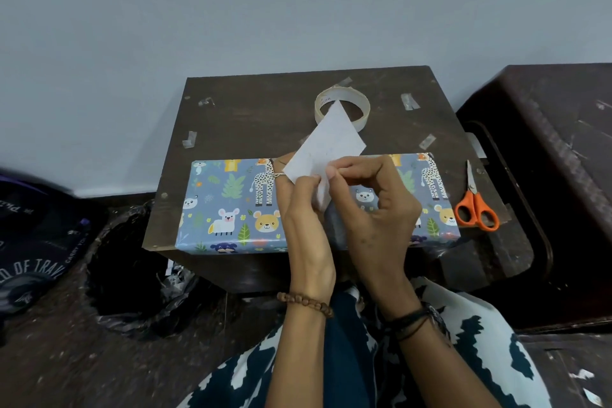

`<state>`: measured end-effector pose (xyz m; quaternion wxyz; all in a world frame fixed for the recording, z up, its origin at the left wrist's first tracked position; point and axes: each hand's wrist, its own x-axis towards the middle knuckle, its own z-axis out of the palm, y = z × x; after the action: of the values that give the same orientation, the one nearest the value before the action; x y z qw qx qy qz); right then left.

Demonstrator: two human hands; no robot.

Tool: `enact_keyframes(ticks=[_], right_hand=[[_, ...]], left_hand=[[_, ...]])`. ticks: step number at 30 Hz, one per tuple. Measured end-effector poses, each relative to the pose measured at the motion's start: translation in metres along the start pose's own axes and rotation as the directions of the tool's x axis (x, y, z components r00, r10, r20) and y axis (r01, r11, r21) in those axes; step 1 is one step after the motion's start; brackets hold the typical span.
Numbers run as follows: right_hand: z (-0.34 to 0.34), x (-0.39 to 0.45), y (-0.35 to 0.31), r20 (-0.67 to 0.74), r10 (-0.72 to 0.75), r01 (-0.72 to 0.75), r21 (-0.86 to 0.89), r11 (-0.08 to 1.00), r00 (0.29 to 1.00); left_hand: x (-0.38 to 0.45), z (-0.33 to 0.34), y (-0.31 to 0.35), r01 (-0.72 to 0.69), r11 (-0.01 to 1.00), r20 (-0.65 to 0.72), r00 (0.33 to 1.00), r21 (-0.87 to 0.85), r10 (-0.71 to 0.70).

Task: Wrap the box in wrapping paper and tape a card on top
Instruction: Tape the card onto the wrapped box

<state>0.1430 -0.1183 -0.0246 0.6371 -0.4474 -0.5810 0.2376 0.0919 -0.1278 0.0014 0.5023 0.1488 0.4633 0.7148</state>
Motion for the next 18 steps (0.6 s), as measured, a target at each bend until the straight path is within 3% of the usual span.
enact_keyframes(ticks=[4,8,18], right_hand=[[-0.004,0.006,-0.005,0.071,0.229,-0.239,0.227,0.944,0.971],[-0.010,0.015,-0.008,0.128,0.369,-0.390,0.341,0.855,0.921],[-0.017,0.023,-0.008,0.204,0.393,-0.440,0.304,0.845,0.896]], left_hand=[[0.001,0.002,0.000,0.003,0.997,0.031,1.000,-0.073,-0.001],[0.003,0.003,0.001,-0.011,0.996,0.047,0.999,-0.087,0.015],[0.005,0.001,-0.002,-0.018,0.998,0.065,0.998,-0.058,0.022]])
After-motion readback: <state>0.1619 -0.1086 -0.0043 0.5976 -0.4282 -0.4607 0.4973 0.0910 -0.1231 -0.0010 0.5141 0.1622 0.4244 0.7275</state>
